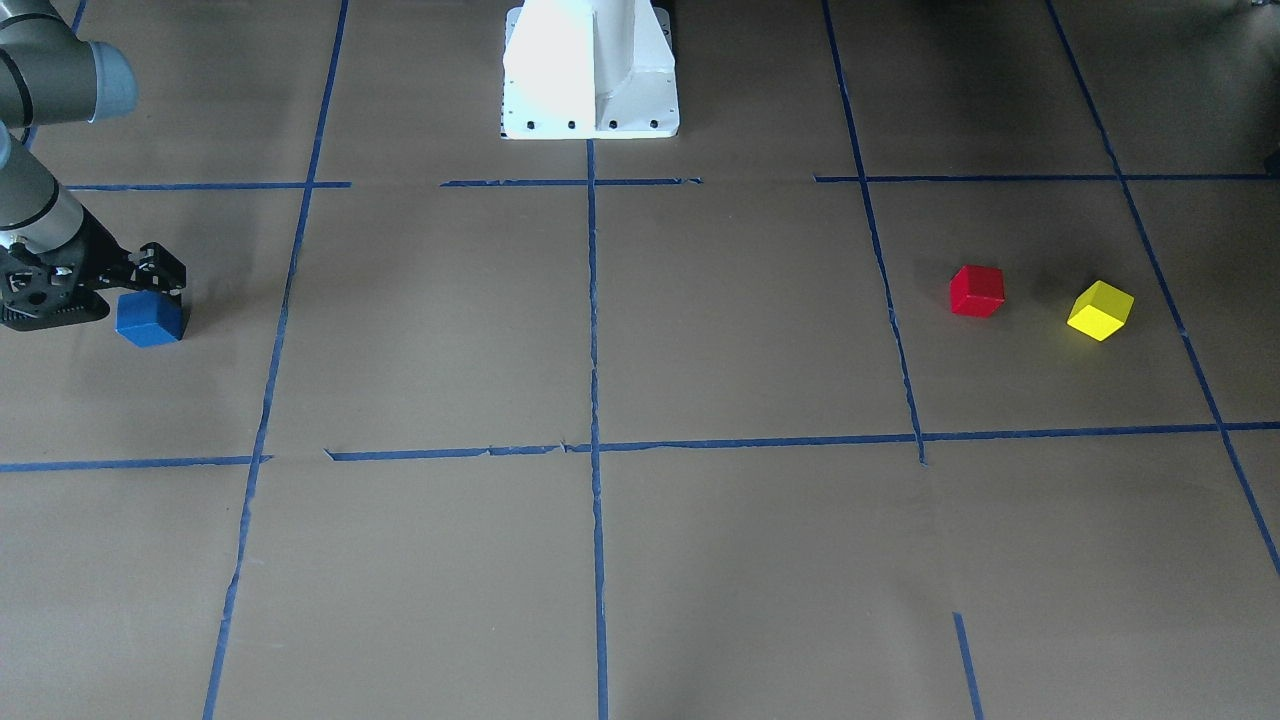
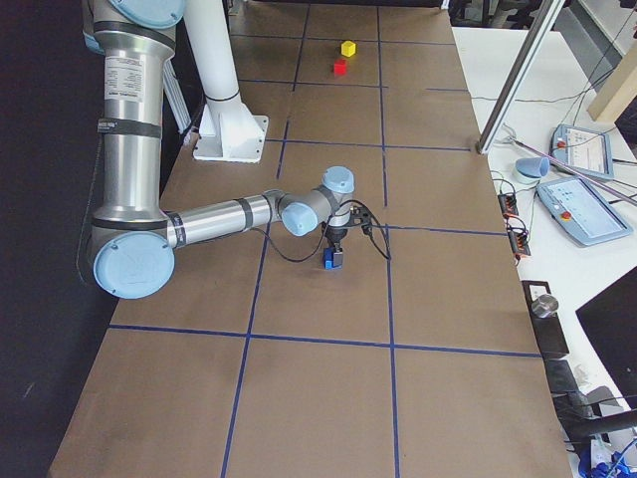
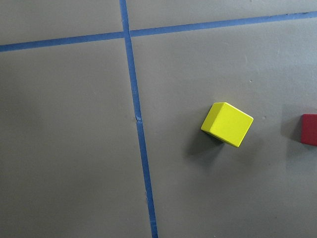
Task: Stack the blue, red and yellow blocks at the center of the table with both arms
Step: 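Lower the right gripper onto the blue cube and close on it, then carry the blue cube with the right gripper to the table center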
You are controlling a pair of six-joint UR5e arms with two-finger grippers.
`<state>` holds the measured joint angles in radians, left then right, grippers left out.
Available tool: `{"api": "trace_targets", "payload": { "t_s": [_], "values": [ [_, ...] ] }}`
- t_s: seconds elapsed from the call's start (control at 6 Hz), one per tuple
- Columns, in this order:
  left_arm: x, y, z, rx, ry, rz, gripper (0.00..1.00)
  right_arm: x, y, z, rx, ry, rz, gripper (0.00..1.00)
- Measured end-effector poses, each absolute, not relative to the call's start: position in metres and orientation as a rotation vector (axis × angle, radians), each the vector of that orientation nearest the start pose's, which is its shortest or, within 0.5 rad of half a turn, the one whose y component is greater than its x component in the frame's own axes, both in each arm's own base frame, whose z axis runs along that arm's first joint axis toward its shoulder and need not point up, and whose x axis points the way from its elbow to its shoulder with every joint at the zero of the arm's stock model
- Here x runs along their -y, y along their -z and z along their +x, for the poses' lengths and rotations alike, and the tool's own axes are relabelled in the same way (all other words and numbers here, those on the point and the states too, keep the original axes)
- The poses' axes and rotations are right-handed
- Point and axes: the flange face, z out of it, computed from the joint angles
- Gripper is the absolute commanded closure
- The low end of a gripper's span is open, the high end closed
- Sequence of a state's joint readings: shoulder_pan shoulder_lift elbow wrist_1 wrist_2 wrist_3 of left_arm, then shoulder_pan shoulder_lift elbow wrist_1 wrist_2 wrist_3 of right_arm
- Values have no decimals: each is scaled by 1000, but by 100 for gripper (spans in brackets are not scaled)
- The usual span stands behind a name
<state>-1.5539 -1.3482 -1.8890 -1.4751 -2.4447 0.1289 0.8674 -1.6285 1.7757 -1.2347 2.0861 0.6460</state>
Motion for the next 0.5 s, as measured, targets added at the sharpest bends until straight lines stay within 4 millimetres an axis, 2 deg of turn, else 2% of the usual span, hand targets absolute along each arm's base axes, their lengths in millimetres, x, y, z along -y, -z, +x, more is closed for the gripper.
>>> {"api": "trace_targets", "payload": {
  "t_s": [0.17,0.33,0.5],
  "values": [
    [396,-602,-50,-872,-137,51,0,433,-564,-258,686,180,46,14],
    [395,-600,-50,-872,-139,54,0,433,-566,-261,685,175,38,81],
    [395,-600,-51,-872,-138,55,0,433,-565,-262,688,149,28,100]
  ]
}}
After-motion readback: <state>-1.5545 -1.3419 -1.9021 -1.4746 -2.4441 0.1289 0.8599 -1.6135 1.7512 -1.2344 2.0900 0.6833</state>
